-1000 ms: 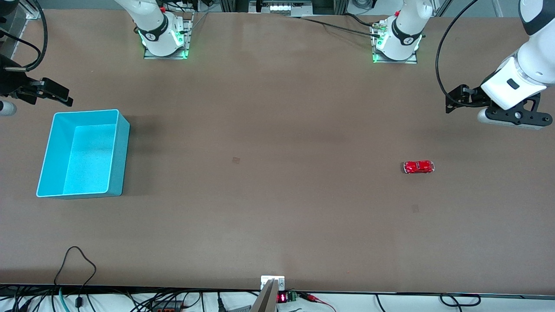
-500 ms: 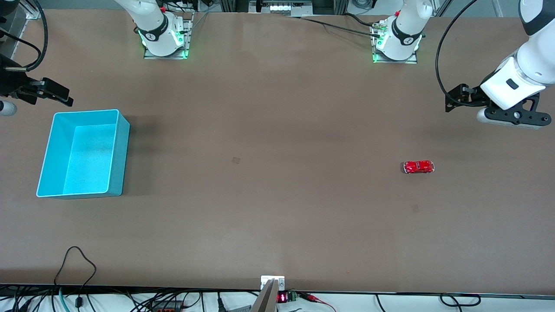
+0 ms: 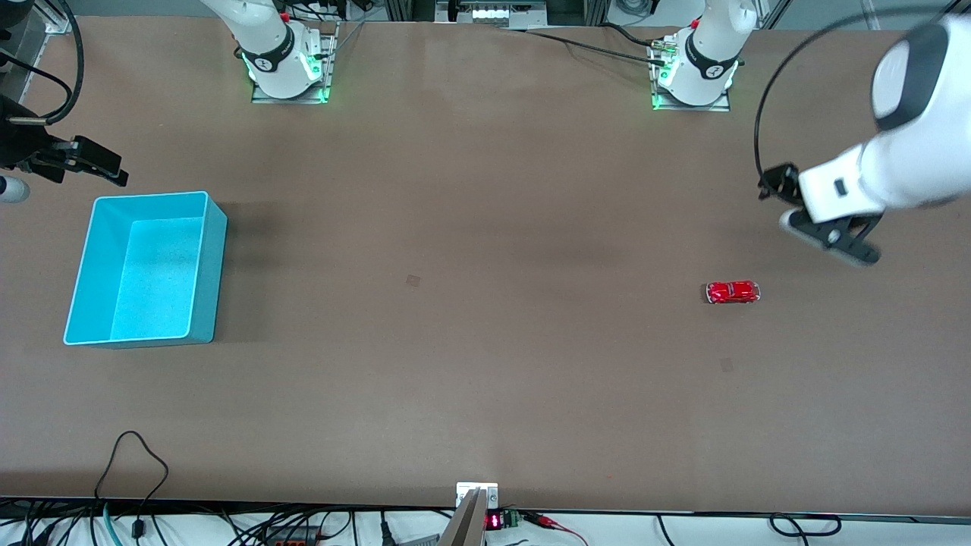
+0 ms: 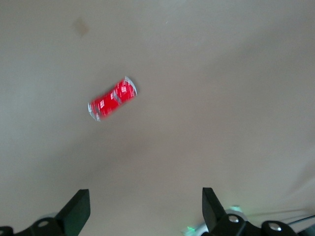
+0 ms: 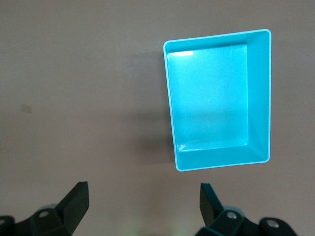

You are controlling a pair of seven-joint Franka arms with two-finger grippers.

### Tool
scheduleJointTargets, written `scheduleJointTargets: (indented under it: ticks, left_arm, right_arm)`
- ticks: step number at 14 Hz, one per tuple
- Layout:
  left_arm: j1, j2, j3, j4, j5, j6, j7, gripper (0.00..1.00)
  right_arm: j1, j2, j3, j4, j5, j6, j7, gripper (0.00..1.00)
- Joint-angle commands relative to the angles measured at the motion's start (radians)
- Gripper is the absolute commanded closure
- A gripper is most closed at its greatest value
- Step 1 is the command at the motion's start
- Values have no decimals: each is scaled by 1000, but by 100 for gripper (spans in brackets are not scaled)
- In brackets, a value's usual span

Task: Wind red beetle toy and store in blue box
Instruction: 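Move the left gripper down over the red toy car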

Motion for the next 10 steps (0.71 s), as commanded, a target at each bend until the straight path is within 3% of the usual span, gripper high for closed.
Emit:
scheduleJointTargets:
  ticks: [1,6,10]
  left_arm:
    - [22,60,1,37,-5,65,266,0]
    - [48,211,6,12,15,283,719,0]
    - [68,219,4,-84,69,413,912,0]
  right_arm:
    - [-2,5,3,15,-1,-5,-8,0]
    - [0,5,3,15,-3,-5,-8,0]
    - [0,5,3,15,-3,-6,-6,0]
